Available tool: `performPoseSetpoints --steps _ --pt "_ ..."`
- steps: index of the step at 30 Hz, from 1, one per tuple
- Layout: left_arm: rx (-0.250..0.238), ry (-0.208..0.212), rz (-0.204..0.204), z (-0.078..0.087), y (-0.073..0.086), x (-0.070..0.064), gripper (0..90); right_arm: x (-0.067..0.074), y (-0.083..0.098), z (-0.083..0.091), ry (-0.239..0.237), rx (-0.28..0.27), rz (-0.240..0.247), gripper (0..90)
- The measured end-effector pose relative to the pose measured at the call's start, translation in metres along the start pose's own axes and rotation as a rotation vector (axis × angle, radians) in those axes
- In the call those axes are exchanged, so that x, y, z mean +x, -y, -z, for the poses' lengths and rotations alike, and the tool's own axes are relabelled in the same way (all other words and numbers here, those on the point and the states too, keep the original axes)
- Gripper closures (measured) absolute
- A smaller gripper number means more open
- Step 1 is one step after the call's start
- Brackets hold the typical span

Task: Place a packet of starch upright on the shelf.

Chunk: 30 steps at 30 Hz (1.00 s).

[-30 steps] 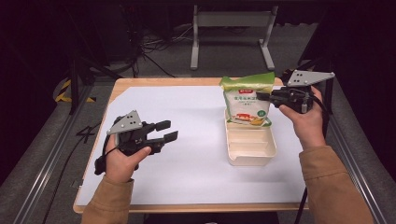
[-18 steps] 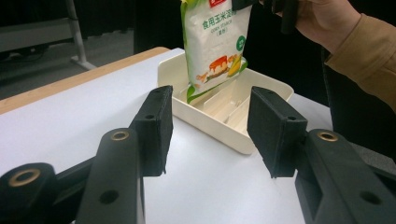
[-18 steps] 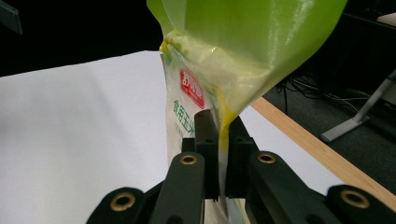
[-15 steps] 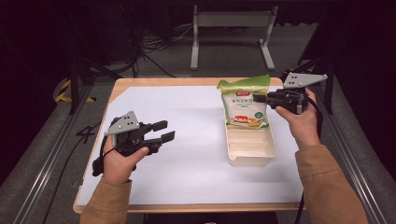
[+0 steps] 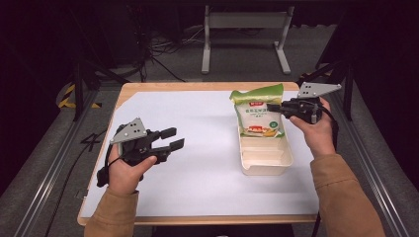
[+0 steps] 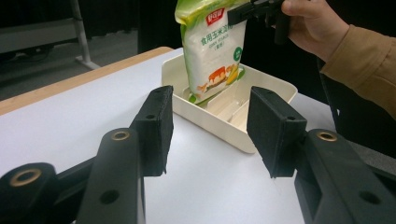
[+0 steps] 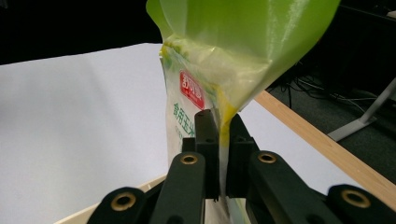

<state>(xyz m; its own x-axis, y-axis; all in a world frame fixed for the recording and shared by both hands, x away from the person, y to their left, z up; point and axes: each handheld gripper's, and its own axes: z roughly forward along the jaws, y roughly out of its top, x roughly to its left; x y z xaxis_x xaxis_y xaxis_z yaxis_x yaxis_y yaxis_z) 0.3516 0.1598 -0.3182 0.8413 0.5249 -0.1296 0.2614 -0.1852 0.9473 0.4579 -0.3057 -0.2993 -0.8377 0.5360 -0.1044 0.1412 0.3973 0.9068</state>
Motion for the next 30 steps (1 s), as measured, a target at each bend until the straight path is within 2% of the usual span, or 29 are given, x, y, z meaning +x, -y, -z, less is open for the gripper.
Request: performPoseSetpoints --steps 3,13,15,18,25,30 --pt "0.001 -0.001 -0.001 0.0 0.0 0.0 51.9 -0.001 0.001 0.0 0.0 -0.01 -0.005 86.4" --pt "-0.001 0.002 0.003 0.001 0.0 0.001 52.0 0.003 0.003 -0.003 -0.005 0.009 -0.012 86.3" --pt "-0.003 0.003 0.008 0.001 0.0 0.001 52.0 0.002 0.007 -0.003 -0.006 -0.012 -0.017 86.3" --pt "-0.002 0.003 0.006 0.001 0.0 0.001 52.0 -0.002 0.015 -0.002 -0.009 -0.044 -0.053 86.3" --pt "-0.002 0.003 0.004 0.0 0.0 0.001 52.0 -0.001 0.021 0.001 0.002 -0.048 -0.056 86.3" --pt "-0.003 0.005 0.009 0.001 0.001 0.001 52.1 0.001 0.026 0.002 0.017 -0.058 -0.097 86.3"
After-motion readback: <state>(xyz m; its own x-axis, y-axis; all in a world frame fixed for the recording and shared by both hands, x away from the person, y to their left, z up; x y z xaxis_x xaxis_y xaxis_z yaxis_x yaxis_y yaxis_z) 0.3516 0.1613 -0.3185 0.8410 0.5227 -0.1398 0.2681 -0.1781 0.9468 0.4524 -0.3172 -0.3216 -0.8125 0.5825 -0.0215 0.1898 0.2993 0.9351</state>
